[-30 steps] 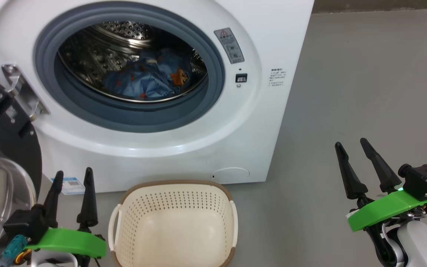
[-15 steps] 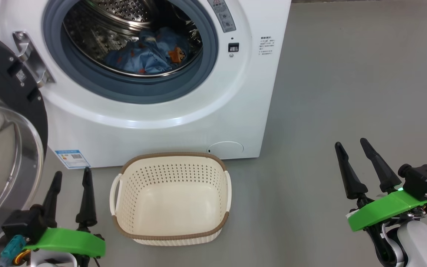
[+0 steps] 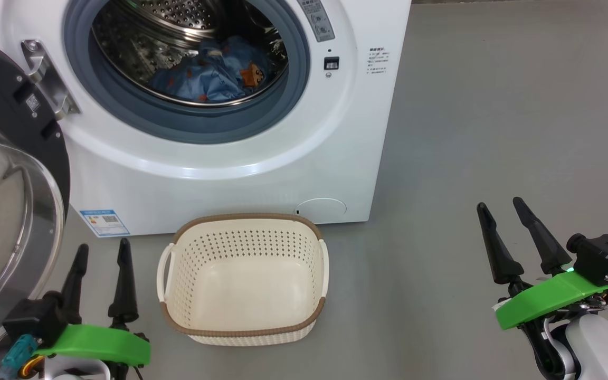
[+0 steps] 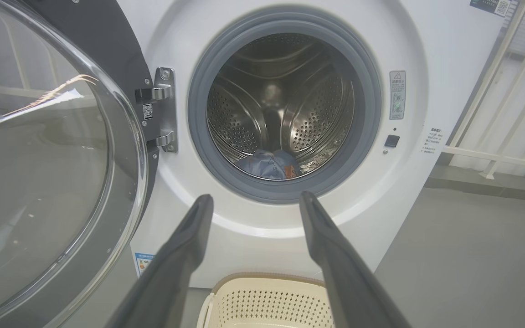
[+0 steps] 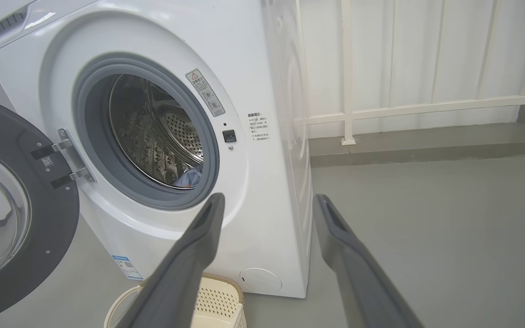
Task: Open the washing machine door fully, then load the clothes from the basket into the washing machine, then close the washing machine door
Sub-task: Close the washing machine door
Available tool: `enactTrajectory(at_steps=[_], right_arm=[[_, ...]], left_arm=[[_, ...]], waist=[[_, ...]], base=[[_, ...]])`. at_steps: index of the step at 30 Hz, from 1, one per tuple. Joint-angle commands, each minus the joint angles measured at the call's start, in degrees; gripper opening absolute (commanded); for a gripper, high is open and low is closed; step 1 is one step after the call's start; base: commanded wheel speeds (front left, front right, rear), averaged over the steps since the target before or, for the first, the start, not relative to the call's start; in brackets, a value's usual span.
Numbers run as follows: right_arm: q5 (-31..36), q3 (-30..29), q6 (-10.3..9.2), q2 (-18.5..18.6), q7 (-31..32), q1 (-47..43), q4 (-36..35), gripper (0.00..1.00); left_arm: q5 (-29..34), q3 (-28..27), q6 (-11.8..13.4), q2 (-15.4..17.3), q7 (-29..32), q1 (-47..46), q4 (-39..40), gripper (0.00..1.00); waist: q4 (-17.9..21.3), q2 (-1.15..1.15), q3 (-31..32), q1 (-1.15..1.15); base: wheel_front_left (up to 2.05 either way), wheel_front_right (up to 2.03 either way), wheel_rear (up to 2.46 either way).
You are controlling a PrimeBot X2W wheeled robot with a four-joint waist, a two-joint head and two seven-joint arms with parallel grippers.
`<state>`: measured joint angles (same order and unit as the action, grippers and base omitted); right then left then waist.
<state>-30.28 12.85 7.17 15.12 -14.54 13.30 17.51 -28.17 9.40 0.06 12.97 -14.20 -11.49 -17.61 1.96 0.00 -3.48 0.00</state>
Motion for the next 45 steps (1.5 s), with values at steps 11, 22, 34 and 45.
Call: enactTrajectory(at_steps=[11, 22, 34, 45], right_arm=[[-0.39, 1.08, 0.32, 0.87, -0.46, 0.66, -0.94, 1.0], [-0.33, 1.03, 0.32, 0.8, -0.46, 0.35, -1.02, 1.0], [-0.29, 0.78, 0.32, 0.41, -0.46, -0.01, -1.17, 1.0], [-0.39, 1.31, 0.32, 0.47, -0.46, -0.12, -1.01, 1.0]], left_arm=[[-0.32, -1.6, 0.54, 1.65, -0.56, -1.81, 0.77, 1.0], [-0.43, -1.39, 0.74, 1.79, -0.61, -1.71, 0.54, 1.0], [-0.56, -1.02, 0.92, 2.22, -0.52, -1.68, 0.93, 1.0], [-0.7, -0.43, 1.28, 2.45, -0.31, -1.55, 0.76, 1.0]], waist=[[-0.2, 0.0, 0.48, 0.0], [-0.59, 0.0, 1.02, 0.0], [-2.6, 0.0, 0.72, 0.0], [-7.14, 0.0, 1.07, 0.0]], base=[[0.0, 0.0, 0.0], [0.0, 0.0, 0.0], [0.0, 0.0, 0.0], [0.0, 0.0, 0.0]])
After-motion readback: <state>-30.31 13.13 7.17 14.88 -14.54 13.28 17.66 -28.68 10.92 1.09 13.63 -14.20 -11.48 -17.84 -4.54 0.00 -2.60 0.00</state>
